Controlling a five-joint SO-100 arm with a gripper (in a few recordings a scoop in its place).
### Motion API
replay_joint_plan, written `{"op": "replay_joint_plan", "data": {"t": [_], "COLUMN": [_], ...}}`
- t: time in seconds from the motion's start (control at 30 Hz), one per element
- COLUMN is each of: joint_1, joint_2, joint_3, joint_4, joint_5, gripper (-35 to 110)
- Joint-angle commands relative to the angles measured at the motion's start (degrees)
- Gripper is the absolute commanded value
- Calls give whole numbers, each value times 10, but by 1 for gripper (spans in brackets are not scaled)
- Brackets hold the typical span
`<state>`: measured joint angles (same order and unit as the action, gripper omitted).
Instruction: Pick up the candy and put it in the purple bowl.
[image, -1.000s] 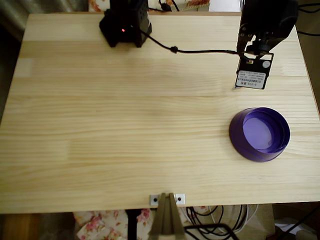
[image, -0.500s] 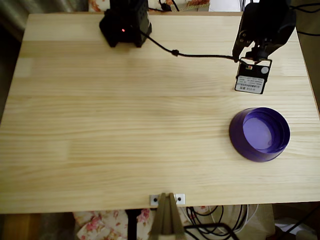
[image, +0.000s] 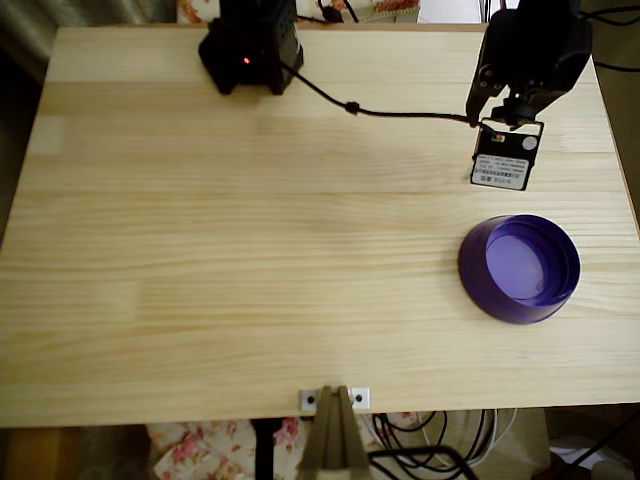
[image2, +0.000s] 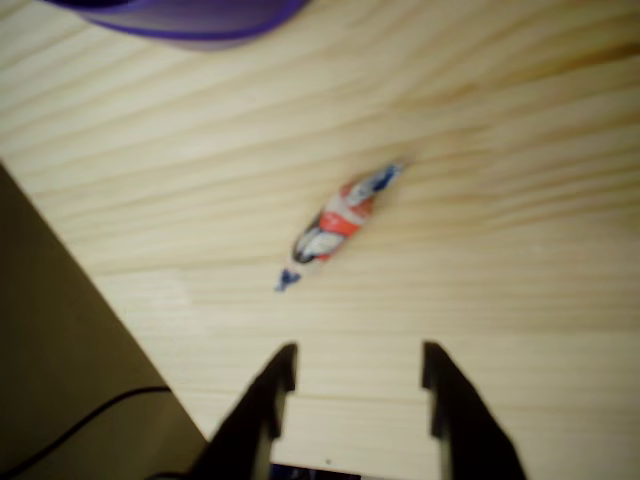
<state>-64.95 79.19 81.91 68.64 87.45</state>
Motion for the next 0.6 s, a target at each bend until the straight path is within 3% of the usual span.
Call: {"op": "replay_joint_plan", "data": {"t": [0.0, 0.27, 0.47, 0.57], "joint_1": [-5, -8, 6, 7], "joint_2": [57, 34, 56, 46], "joint_3": [4, -27, 41, 33], "joint_4": [-15, -10, -128, -133], "joint_5": [620, 650, 403, 337], "gripper": [20, 20, 20, 20]}}
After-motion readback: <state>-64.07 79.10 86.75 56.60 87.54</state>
